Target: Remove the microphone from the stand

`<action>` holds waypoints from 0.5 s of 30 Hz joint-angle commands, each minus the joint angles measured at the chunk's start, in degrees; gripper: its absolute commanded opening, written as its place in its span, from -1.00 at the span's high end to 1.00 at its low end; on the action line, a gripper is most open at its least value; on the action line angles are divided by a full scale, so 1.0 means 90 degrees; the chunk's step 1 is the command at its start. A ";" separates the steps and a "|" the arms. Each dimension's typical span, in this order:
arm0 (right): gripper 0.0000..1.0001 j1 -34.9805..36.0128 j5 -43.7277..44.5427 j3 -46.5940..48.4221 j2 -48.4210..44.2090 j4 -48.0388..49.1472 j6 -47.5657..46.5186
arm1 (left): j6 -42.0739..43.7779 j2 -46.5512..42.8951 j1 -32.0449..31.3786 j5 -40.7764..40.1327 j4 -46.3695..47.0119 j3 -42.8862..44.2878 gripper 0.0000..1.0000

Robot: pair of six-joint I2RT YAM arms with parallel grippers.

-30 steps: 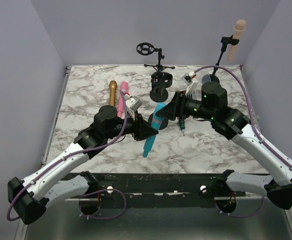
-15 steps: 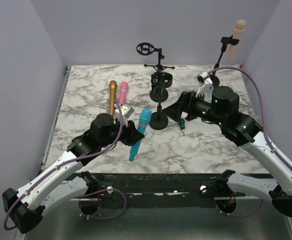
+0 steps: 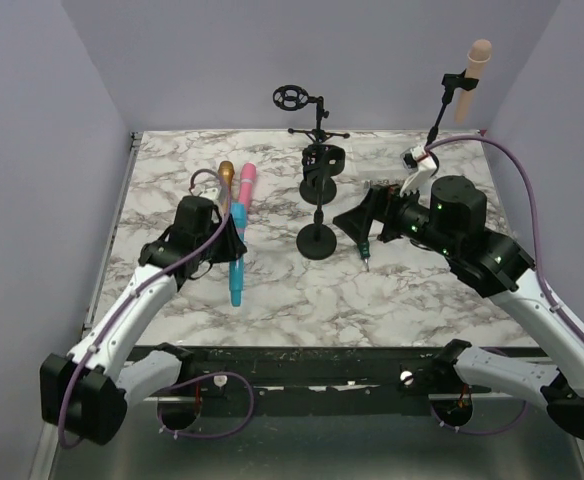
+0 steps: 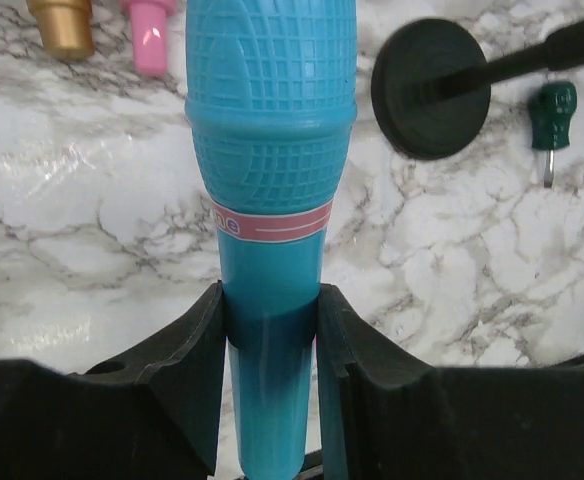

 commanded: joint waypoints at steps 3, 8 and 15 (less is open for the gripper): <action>-1.00 0.0046 0.0382 -0.0038 -0.0344 -0.0211 -0.0221 | 0.0213 0.2295 0.0666 0.0693 -0.0014 0.1872 1.00; -1.00 0.0037 0.0444 -0.0004 -0.0548 -0.0296 -0.0250 | 0.0434 0.4212 0.0711 0.0941 -0.0394 0.3706 1.00; -1.00 0.0032 0.0778 0.0018 -0.0826 -0.0481 -0.0343 | 0.0637 0.6193 0.0682 0.0785 -0.1227 0.5983 1.00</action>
